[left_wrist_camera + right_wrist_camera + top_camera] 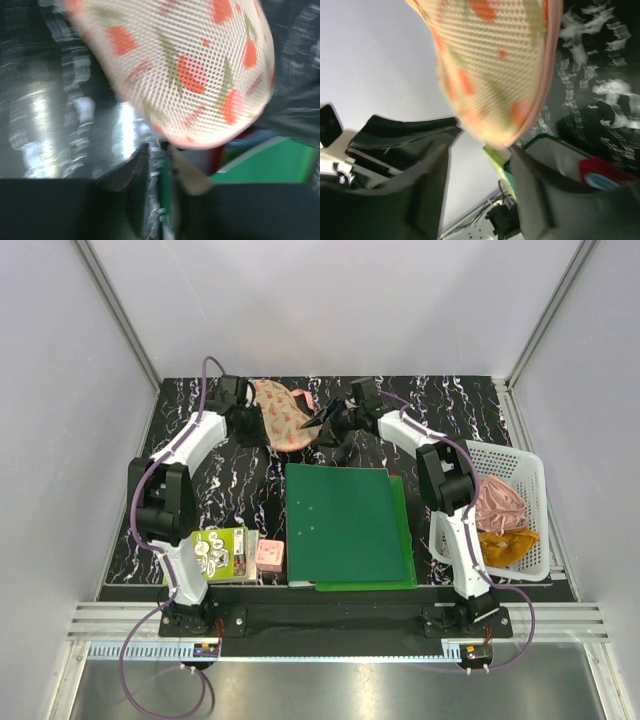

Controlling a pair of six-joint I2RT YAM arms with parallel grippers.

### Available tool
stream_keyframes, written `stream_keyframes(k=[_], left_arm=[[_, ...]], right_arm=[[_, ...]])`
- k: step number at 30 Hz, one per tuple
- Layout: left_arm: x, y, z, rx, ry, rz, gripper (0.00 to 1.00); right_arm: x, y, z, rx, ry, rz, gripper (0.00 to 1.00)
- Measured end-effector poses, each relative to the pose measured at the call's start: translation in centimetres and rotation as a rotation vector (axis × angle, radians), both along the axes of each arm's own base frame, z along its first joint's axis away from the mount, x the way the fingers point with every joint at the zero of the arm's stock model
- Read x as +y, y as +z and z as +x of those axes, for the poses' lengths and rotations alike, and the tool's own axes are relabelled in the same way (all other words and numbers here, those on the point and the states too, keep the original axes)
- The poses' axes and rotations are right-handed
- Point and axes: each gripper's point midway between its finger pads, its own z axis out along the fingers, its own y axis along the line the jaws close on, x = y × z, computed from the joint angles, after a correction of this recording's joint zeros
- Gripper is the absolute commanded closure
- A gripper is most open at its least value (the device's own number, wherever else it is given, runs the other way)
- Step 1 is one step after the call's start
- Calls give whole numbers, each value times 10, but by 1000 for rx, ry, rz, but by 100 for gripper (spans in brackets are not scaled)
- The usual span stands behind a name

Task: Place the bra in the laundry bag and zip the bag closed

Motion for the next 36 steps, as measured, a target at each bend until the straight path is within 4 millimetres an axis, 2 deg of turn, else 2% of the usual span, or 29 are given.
stream_keyframes(k=[1,3,4,5,7,10,12,14,16,18,21,23,26,31,36], left_arm=[[9,0,-1,7,15,51,47],[26,5,-1,-1,47,157,38],[29,8,-3,-7,50,198,33],[30,11,-7,-14,47,239,32],[21,22,-19,-30,16,297,30],[-5,44,-41,-85,-56,337,29],[-23,59,-61,-133,-106,344,28],[-38,74,-88,-178,-158,346,27],[-51,90,-116,-236,-208,328,27],[-60,105,-145,-296,-250,287,25],[-60,118,-181,-390,-280,199,24],[-51,118,-206,-442,-274,121,24],[-39,102,-240,-481,-251,-24,24],[-24,59,-287,-510,-203,-267,21],[-23,60,-307,-551,-161,-477,17]], right_arm=[[-7,-2,3,-2,-3,-25,23],[-25,-6,8,-22,-5,-104,14],[-33,-8,11,-43,-6,-150,1],[-41,-11,13,-61,-4,-193,0],[-67,-21,13,-112,11,-342,0],[-104,-31,-3,-162,59,-572,0],[-126,-28,-19,-208,94,-708,0],[-149,-14,-46,-253,134,-841,0],[-161,8,-73,-319,161,-934,0],[-164,36,-104,-411,179,-982,0],[-148,73,-160,-571,213,-950,0],[-134,91,-203,-671,226,-855,0],[-139,100,-249,-736,165,-702,0],[-164,79,-289,-677,-1,-522,0],[-183,54,-315,-574,-148,-373,0]])
